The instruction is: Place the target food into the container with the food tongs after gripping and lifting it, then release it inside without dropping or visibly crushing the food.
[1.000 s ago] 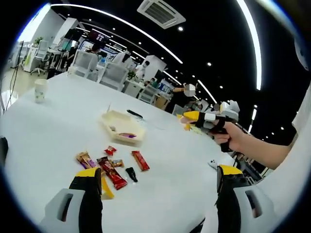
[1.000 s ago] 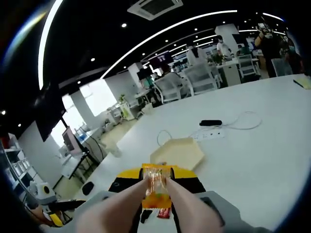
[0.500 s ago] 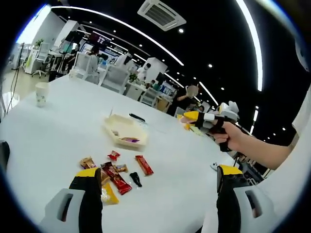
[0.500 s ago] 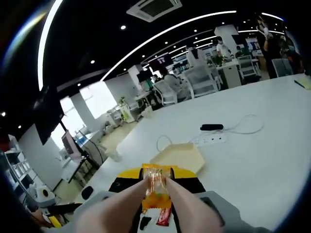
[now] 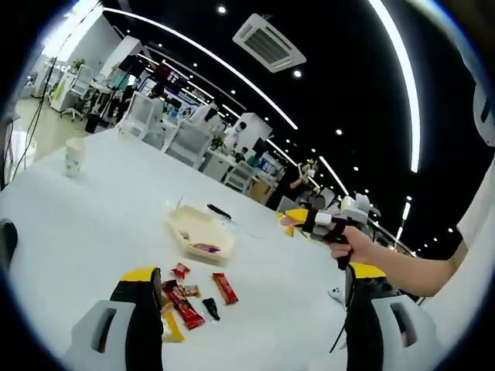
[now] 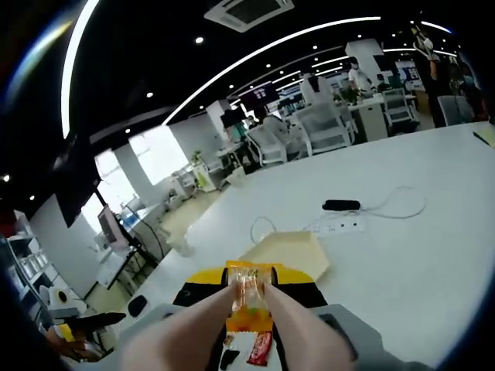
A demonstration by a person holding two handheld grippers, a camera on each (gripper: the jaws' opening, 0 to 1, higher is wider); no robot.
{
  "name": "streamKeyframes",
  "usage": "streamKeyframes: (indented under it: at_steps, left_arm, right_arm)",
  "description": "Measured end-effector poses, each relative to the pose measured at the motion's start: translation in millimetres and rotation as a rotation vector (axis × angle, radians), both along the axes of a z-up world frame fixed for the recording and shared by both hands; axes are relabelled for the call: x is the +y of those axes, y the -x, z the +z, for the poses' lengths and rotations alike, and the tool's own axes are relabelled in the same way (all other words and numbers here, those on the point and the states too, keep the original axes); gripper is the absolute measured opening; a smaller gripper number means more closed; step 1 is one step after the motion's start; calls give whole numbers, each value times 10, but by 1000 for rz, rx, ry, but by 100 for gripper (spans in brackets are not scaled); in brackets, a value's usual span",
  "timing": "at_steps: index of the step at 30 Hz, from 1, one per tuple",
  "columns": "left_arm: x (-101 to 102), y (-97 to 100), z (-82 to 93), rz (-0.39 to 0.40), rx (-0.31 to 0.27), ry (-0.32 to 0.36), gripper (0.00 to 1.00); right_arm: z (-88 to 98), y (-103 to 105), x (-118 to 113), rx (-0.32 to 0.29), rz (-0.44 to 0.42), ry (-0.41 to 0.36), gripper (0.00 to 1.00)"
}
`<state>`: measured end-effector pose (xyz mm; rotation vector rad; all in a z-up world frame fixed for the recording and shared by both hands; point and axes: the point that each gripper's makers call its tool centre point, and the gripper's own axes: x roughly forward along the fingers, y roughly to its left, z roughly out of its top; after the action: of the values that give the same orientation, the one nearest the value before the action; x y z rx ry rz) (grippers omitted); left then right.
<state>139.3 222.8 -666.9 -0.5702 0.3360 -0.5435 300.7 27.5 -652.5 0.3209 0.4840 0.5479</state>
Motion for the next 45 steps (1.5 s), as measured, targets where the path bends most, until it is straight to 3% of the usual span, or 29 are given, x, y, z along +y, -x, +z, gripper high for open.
streamKeyframes:
  at_steps: [18,25,45]
  left_arm:
    - [37,-25,-31,24,-14,-5,99]
    - [52,-33,81,42,-46,48,99]
    - [9,25,35,32,-36,60,99]
  right_arm:
    - [64,-196,-22,-8,14,29,21]
    - [70,-276,21,-12,27,48,21]
    - [25,-465,16,3,33,67,21]
